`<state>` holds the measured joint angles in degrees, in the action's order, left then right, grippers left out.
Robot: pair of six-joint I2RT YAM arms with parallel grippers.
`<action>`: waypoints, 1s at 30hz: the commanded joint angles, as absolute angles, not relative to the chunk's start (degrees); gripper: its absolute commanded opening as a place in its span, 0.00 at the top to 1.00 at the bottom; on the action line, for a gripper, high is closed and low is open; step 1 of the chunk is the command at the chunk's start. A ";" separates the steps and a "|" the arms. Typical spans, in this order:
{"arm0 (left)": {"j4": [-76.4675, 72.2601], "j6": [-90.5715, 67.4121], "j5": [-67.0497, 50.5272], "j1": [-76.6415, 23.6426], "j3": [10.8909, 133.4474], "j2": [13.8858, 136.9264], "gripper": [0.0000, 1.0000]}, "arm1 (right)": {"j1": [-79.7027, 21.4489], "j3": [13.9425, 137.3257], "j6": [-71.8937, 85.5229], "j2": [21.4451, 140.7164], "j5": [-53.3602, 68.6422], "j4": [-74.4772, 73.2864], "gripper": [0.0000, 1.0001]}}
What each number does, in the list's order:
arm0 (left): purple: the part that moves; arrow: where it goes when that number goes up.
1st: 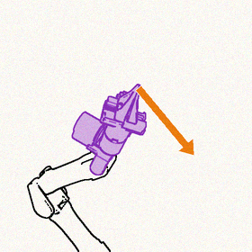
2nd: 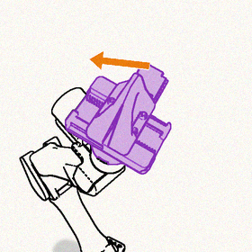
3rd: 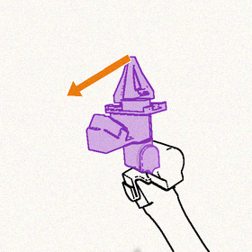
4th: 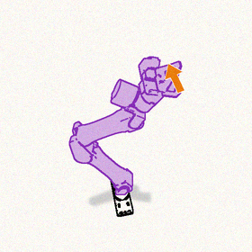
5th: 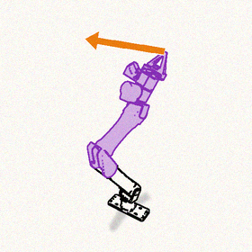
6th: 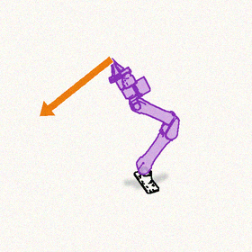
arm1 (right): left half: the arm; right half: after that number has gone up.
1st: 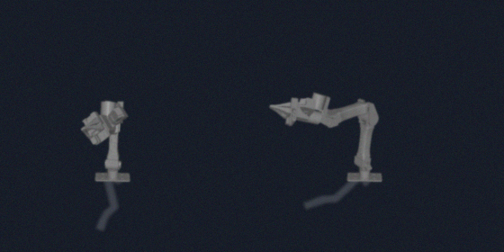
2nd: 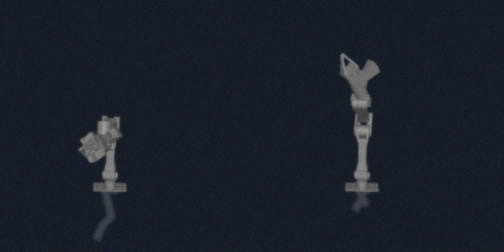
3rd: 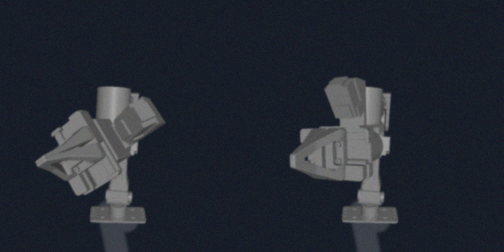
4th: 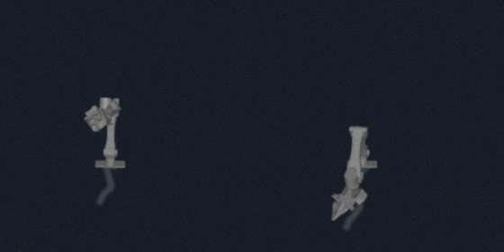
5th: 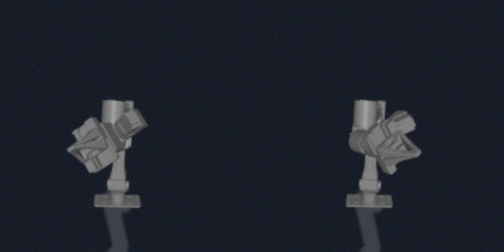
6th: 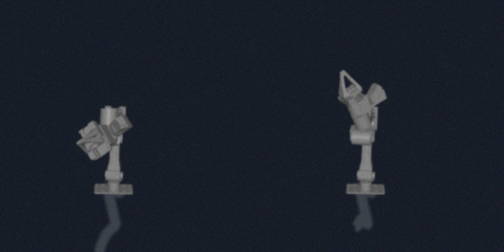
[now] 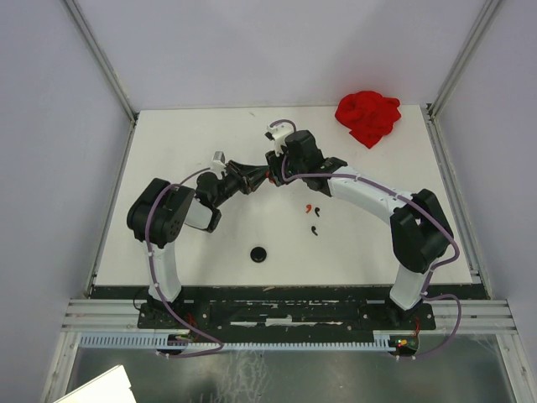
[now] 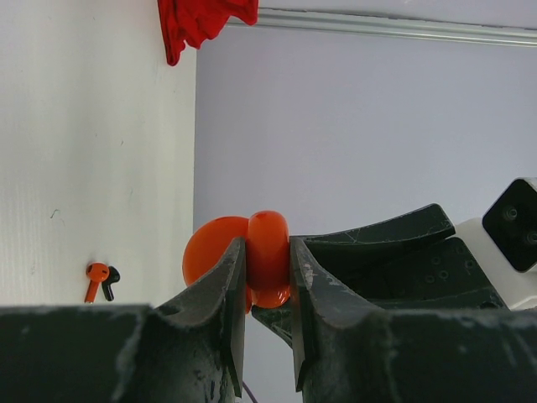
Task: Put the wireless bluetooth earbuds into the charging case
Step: Adjust the earbud with the charging case.
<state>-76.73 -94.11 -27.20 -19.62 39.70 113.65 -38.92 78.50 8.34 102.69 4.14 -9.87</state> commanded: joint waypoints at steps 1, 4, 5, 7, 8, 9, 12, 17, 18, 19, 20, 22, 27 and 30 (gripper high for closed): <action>-81.93 -96.72 -28.18 -19.85 41.55 113.70 0.97 | -39.66 77.97 7.75 100.36 8.26 -7.25 0.54; -82.06 -96.77 -28.20 -19.86 41.57 113.88 0.97 | -39.80 77.84 7.41 100.09 8.28 -6.97 0.53; -82.05 -96.77 -28.25 -19.86 41.57 113.90 0.97 | -39.77 77.66 7.38 99.96 8.26 -6.76 0.53; -82.07 -96.77 -28.19 -19.86 41.57 113.87 0.97 | -39.73 77.69 7.16 99.77 8.27 -6.76 0.52; -82.03 -96.77 -28.29 -19.85 41.62 113.90 0.97 | -39.73 77.62 7.14 99.71 8.29 -6.73 0.52; -82.01 -96.77 -28.22 -19.84 41.62 113.93 0.97 | -39.73 77.61 7.07 99.61 8.46 -6.76 0.52; -82.00 -96.77 -28.17 -19.89 41.66 114.10 0.97 | -39.73 77.22 6.84 99.20 8.89 -6.39 0.52; -82.52 -97.09 -28.17 -19.90 41.75 114.72 0.97 | -39.92 77.06 6.54 98.88 9.40 -6.24 0.52; -82.67 -97.10 -28.21 -19.92 41.75 114.78 0.97 | -39.95 77.07 6.51 98.88 9.26 -6.28 0.51; -82.85 -97.12 -28.20 -19.95 41.75 114.87 0.97 | -39.99 77.12 6.44 98.88 9.17 -6.41 0.51; -82.89 -97.12 -28.21 -19.95 41.75 114.89 0.97 | -40.01 77.16 6.45 98.88 8.98 -6.47 0.51; -82.91 -97.12 -28.21 -19.93 41.66 114.83 0.97 | -40.07 77.02 6.42 98.81 8.46 -6.42 0.51; -82.88 -97.12 -27.70 -19.95 41.30 114.79 0.97 | -40.00 74.45 7.66 96.48 4.59 -2.91 0.51; -82.60 -96.93 -27.14 -19.74 40.77 114.82 0.97 | -39.84 70.58 8.57 91.82 0.68 1.28 0.50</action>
